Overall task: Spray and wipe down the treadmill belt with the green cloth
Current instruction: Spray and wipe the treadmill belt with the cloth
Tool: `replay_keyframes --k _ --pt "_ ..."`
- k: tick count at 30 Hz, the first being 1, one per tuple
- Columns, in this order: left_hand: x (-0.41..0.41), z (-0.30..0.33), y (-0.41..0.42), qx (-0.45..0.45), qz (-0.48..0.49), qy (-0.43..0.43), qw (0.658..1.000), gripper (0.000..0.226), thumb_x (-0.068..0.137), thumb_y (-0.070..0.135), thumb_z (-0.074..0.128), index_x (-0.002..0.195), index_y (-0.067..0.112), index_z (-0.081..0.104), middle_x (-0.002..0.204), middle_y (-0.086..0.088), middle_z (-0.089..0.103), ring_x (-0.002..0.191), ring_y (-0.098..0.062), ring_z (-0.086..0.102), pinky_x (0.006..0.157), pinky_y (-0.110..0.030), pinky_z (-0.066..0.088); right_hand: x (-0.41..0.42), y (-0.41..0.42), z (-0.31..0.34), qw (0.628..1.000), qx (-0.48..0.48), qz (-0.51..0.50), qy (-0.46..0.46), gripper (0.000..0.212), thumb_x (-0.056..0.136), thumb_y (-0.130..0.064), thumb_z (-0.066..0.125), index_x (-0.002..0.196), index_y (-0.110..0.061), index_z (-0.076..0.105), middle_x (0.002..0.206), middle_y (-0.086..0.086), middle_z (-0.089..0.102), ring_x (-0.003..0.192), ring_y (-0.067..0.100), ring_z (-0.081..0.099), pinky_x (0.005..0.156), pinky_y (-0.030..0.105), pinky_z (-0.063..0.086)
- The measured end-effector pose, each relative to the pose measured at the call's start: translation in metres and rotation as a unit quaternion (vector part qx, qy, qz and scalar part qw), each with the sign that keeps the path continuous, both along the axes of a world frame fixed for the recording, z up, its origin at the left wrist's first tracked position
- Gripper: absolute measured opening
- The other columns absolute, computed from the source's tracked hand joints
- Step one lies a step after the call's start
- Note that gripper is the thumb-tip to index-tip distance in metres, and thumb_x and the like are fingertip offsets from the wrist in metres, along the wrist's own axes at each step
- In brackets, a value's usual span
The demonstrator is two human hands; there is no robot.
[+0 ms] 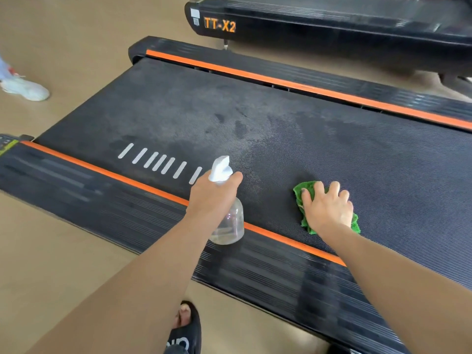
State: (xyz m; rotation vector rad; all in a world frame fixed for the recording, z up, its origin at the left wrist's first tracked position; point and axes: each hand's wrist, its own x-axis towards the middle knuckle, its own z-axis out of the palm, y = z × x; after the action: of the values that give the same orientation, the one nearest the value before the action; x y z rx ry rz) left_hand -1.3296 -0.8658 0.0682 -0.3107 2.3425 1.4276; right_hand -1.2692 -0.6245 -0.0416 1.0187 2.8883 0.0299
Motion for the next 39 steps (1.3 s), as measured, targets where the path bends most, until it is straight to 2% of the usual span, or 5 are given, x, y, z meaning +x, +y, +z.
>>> replay_keyframes --k 5,11,25,29,39 --pt "0.0 -0.001 0.004 -0.022 0.013 -0.002 1.0 0.036 0.083 0.053 0.065 0.091 0.018 0.067 0.085 0.001 0.068 0.084 -0.025 0.067 0.094 -0.049 0.058 0.001 0.0 -0.001 1.0 0.003 -0.001 0.002 0.051 0.103 -0.055 0.023 0.134 -0.02 0.045 0.132 0.015 0.043 0.11 0.037 0.045 0.089 0.046 0.041" --pt "-0.001 -0.002 -0.008 -0.078 0.008 0.002 0.997 0.035 0.09 0.052 0.062 0.082 0.018 0.061 0.084 -0.004 0.069 0.083 -0.027 0.068 0.092 -0.047 0.057 0.001 0.0 -0.001 1.0 0.003 0.001 0.004 0.051 0.103 -0.055 0.024 0.131 -0.019 0.046 0.131 0.015 0.043 0.11 0.037 0.045 0.089 0.046 0.041" --pt "0.003 0.001 0.001 -0.032 -0.088 -0.069 0.993 0.042 0.087 0.05 0.067 0.104 0.013 0.074 0.101 -0.004 0.076 0.083 -0.02 0.068 0.082 -0.034 0.055 0.0 0.0 -0.001 1.0 -0.001 -0.003 -0.001 0.051 0.103 -0.055 0.023 0.132 -0.019 0.045 0.133 0.016 0.042 0.112 0.039 0.044 0.089 0.048 0.041" --pt "0.006 0.004 0.0 -0.081 -0.042 -0.003 0.996 0.024 0.091 0.043 0.066 0.083 0.021 0.061 0.086 0.0 0.067 0.085 -0.024 0.066 0.093 -0.043 0.055 0.0 0.0 -0.002 1.0 0.0 -0.003 0.002 0.05 0.103 -0.055 0.024 0.131 -0.019 0.046 0.131 0.016 0.043 0.11 0.038 0.044 0.088 0.047 0.041" --pt "-0.004 0.001 -0.016 -0.047 0.053 0.047 0.996 0.026 0.093 0.049 0.06 0.082 0.027 0.053 0.09 0.0 0.064 0.088 -0.027 0.066 0.094 -0.048 0.054 0.003 -0.004 -0.007 0.999 0.02 -0.006 0.05 0.047 0.102 -0.052 0.03 0.123 -0.016 0.052 0.122 0.016 0.047 0.102 0.037 0.046 0.084 0.045 0.041"
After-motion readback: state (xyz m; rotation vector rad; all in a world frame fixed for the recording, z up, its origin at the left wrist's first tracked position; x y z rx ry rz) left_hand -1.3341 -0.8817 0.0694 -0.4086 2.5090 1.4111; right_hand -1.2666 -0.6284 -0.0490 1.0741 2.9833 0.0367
